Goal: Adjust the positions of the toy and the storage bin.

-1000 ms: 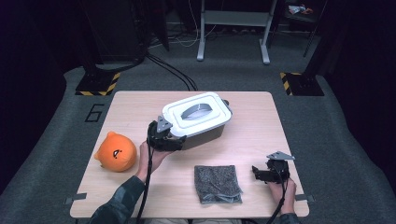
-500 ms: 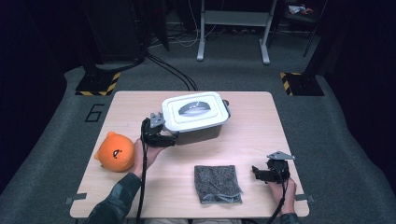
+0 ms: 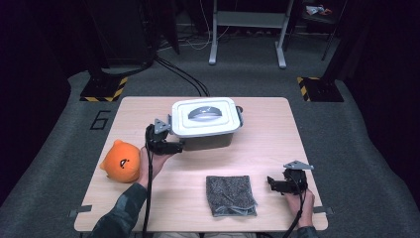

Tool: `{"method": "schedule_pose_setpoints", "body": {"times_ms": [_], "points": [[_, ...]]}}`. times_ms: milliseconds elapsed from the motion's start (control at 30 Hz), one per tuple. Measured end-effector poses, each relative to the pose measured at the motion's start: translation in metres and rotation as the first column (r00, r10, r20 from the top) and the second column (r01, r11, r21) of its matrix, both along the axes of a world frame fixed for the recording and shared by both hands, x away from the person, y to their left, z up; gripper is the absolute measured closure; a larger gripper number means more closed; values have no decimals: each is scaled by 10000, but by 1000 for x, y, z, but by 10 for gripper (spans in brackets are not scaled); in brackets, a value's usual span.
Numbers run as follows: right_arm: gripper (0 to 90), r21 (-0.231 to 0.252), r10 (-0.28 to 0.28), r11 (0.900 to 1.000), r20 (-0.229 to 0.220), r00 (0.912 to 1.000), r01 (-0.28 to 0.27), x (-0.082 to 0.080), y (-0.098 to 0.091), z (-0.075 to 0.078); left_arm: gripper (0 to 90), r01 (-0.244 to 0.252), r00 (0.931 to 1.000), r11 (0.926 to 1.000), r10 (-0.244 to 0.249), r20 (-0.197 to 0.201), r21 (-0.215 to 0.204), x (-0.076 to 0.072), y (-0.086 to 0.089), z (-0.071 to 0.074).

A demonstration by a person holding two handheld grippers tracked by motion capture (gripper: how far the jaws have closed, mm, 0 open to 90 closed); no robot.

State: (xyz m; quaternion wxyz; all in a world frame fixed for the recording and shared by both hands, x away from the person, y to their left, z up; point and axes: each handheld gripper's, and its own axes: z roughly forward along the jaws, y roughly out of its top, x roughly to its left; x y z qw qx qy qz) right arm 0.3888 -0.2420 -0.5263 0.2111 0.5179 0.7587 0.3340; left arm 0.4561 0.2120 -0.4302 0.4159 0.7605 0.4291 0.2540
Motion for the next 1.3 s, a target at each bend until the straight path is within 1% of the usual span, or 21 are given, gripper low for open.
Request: {"method": "schedule_pose_setpoints", "body": {"times_ms": [67,233,267,300,333,367,400,433,467,533,600,700,733,867,900,1000,1067,1133,1167,1233,1300], "points": [[92,303,-59,9995,-98,9999,62,1,-2,1,101,220,9998,9997,-219,30,-65,-9,-3,-3],[88,290,27,9996,-77,10000,-25,3,-2,4,85,568,9982,9984,-568,-165,-13,-22,-7,-10],[90,316,1,9995,-3,10000,-1,4,-1,6,82,608,9981,9981,-608,-86,-9,-26,-9,-13],[87,388,95,9992,36,9999,-97,7,0,11,75,712,9973,9974,-710,-195,86,-32,-11,-19],[88,475,147,9988,91,9998,-152,8,0,13,69,712,9973,9974,-710,-195,86,-32,-11,-19],[87,570,196,9982,84,9998,-200,10,1,17,64,890,9955,9959,-885,-326,136,-40,-12,-26],[86,608,225,9979,136,9997,-232,11,2,19,59,890,9955,9959,-885,-326,136,-40,-12,-26],[84,637,291,9975,171,9994,-301,13,3,22,45,982,9936,9952,-978,-571,33,-46,-13,-35],[84,637,291,9975,171,9994,-301,13,3,22,31,982,9936,9952,-978,-571,33,-46,-13,-35],[78,751,425,9962,274,9987,-444,18,7,30,19,1139,9904,9931,-1114,-819,265,-55,-14,-49],[77,724,504,9960,301,9983,-525,21,8,33,11,1123,9901,9932,-1092,-880,319,-58,-13,-53],[76,699,783,9942,439,9960,-813,30,16,47,6,1129,9859,9929,-1073,-1287,363,-65,-10,-69],[76,735,835,9935,475,9954,-869,33,18,50,3,1125,9845,9924,-1045,-1412,498,-68,-8,-77],[75,786,1003,9915,515,9936,-1042,41,23,57,1,1073,9839,9926,-979,-1498,562,-72,-6,-86],[74,777,1114,9903,566,9922,-1156,49,27,63,0,1127,9838,9906,-1002,-1490,779,-74,-5,-90],[74,870,1215,9882,534,9912,-1258,55,30,67,0,1101,9829,9913,-978,-1560,718,-75,-4,-93],[75,996,1437,9839,500,9884,-1481,67,38,74,0,1174,9788,9904,-1030,-1773,729,-74,-4,-97],[76,986,1481,9833,560,9874,-1531,71,40,76,0,1192,9782,9903,-1048,-1794,713,-74,-4,-98],[75,966,1564,9822,543,9862,-1611,78,43,80,0,1268,9755,9882,-1086,-1912,857,-73,-5,-99],[77,1034,1527,9821,535,9868,-1576,80,45,81,0,1259,9769,9879,-1075,-1849,909,-74,-6,-99],[76,1088,1605,9801,587,9853,-1661,89,49,87,0,1382,9739,9843,-1150,-1955,1095,-74,-7,-100]]}}
